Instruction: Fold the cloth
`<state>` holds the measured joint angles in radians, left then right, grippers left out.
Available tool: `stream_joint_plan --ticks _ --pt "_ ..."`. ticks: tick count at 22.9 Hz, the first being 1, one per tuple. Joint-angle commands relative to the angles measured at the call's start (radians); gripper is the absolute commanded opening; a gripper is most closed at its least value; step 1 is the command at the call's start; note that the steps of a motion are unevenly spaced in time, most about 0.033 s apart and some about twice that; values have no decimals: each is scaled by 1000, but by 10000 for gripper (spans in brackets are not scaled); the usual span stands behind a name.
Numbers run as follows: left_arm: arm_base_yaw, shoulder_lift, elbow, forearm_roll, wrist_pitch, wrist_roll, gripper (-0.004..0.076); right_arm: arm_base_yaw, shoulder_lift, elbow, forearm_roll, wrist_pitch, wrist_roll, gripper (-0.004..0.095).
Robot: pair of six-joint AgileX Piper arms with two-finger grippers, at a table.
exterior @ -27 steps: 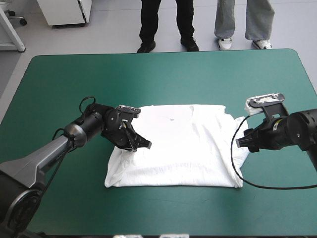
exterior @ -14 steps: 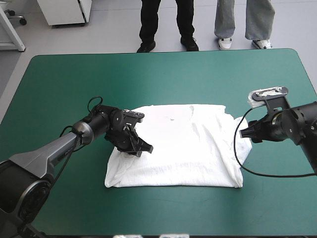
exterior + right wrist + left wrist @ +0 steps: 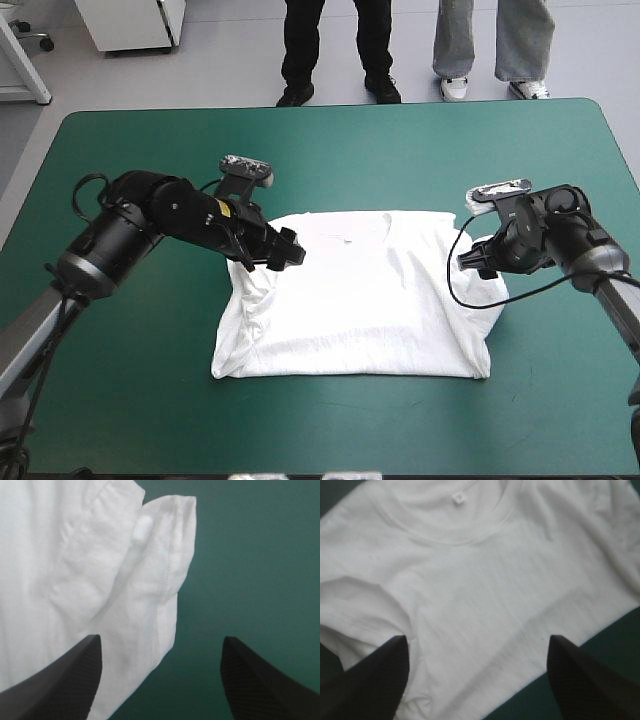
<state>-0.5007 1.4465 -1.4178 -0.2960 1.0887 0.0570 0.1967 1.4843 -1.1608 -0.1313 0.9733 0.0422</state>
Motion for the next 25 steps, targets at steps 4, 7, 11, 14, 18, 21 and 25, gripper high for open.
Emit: stream_joint_plan --ticks 4,7,11,14,18,21,25 --pt "-8 -66 -156 -13 43 -26 556 -87 80 -29 21 -58 -24 635" --pt "-8 -66 -173 17 65 -33 556 -112 122 -29 89 -91 -69 635" --pt "-8 -66 -173 19 65 -36 556 -112 202 -29 99 -103 -69 627" --pt "-8 -66 -173 19 71 -43 556 -112 251 -29 131 -103 -77 468" --pt "-8 -66 -173 19 84 -43 530 -110 271 -29 148 -104 -88 12" --pt "-8 -66 -174 22 90 -43 517 -110 259 -41 146 -97 -88 -16" --pt "-8 -66 -175 29 111 -43 510 -110 198 -84 182 -61 -97 -17"
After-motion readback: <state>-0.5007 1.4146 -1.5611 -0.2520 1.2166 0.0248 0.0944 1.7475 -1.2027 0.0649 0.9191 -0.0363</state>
